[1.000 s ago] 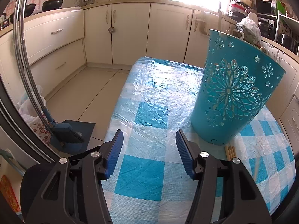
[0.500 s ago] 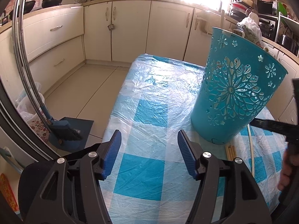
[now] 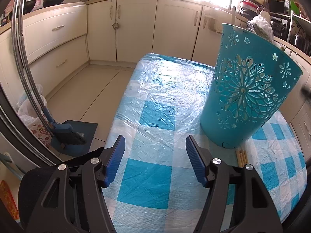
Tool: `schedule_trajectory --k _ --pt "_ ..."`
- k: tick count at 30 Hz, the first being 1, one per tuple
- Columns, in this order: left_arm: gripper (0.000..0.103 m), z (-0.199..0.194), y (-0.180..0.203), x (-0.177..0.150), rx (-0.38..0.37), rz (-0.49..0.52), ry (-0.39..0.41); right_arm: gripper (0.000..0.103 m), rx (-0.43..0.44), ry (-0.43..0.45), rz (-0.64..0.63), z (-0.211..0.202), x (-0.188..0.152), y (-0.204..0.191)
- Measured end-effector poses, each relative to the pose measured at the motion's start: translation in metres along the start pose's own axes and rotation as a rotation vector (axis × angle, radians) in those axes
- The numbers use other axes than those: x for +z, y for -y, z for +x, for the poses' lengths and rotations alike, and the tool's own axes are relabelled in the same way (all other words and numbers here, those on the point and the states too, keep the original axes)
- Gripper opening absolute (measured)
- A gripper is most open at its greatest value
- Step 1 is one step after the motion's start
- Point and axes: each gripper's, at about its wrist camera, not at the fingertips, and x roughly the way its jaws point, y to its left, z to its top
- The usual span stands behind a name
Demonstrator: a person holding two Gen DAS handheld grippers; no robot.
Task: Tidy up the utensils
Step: 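Carry the chopstick over the basket and open the right tool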
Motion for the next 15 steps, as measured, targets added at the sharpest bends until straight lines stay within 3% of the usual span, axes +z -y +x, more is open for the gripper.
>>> schedule_trajectory --k 4,8,11,15 --pt "0.062 -0.002 0.001 -0.001 0.004 0.003 0.004 0.006 0.124 0.196 -0.022 -0.025 0.046 -0.041" --pt "0.062 -0.002 0.001 0.0 0.0 0.0 0.002 0.006 0.137 0.337 -0.058 -0.012 0.071 -0.076" --pt "0.063 -0.002 0.0 0.0 -0.003 -0.003 0.002 0.006 0.102 0.359 -0.071 0.016 0.076 -0.086" --pt "0.064 -0.001 -0.003 0.001 -0.011 -0.013 -0.001 0.006 0.048 0.313 -0.085 0.053 0.065 -0.087"
